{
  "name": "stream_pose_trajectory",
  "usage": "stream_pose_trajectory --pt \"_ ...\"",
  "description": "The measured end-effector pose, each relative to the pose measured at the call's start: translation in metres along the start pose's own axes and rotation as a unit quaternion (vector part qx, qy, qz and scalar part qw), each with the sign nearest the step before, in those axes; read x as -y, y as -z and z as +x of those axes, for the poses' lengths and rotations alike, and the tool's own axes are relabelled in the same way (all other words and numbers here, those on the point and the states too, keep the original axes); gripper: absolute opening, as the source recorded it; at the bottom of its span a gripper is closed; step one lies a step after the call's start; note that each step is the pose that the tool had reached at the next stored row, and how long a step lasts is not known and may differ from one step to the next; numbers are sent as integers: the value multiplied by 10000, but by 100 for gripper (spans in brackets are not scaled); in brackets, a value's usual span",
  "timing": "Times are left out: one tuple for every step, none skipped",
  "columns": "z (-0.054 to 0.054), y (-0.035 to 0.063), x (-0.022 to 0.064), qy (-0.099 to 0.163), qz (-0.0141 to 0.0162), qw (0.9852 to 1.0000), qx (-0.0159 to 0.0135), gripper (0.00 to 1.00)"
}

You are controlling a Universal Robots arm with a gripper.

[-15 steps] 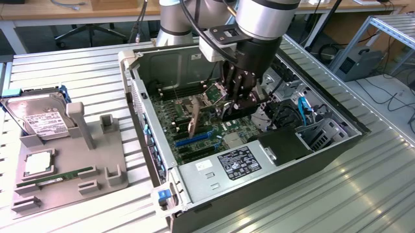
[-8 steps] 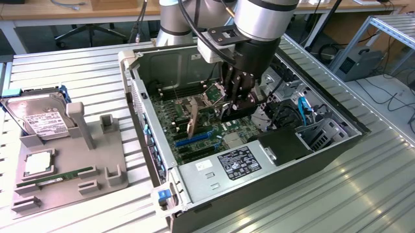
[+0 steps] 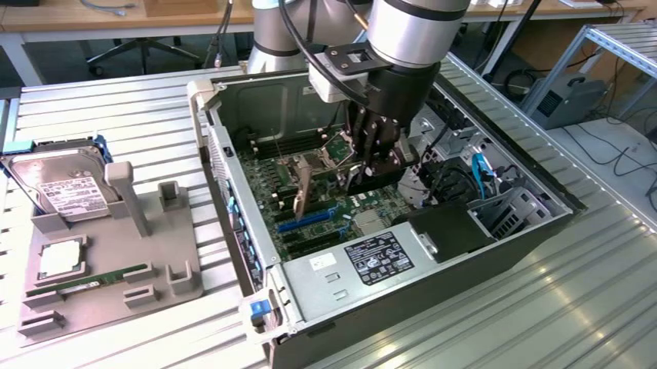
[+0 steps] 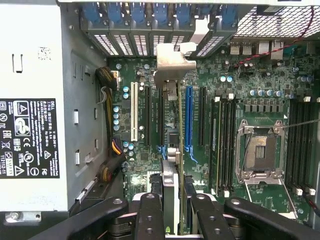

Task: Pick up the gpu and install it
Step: 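Insert the gpu into the slot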

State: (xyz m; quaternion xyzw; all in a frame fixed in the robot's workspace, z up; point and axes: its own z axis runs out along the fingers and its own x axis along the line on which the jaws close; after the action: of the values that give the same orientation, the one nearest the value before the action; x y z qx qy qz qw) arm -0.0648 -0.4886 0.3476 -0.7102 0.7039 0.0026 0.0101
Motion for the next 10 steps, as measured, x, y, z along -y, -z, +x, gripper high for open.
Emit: stream_pose_trajectory --pt "0 -2 -3 0 0 10000 0 27" --pt "0 -4 -7 0 0 10000 0 27" --pt "0 -6 -10 0 0 10000 0 27" --pt "0 -8 -14 0 0 10000 0 27" --pt "0 -10 -17 0 0 10000 0 27" --pt "0 -12 -21 0 0 10000 0 27" --pt "0 -14 -24 0 0 10000 0 27" --pt "0 -16 -28 0 0 10000 0 27" --pt "0 -18 -31 0 0 10000 0 27" --pt "0 -20 -34 0 0 10000 0 27"
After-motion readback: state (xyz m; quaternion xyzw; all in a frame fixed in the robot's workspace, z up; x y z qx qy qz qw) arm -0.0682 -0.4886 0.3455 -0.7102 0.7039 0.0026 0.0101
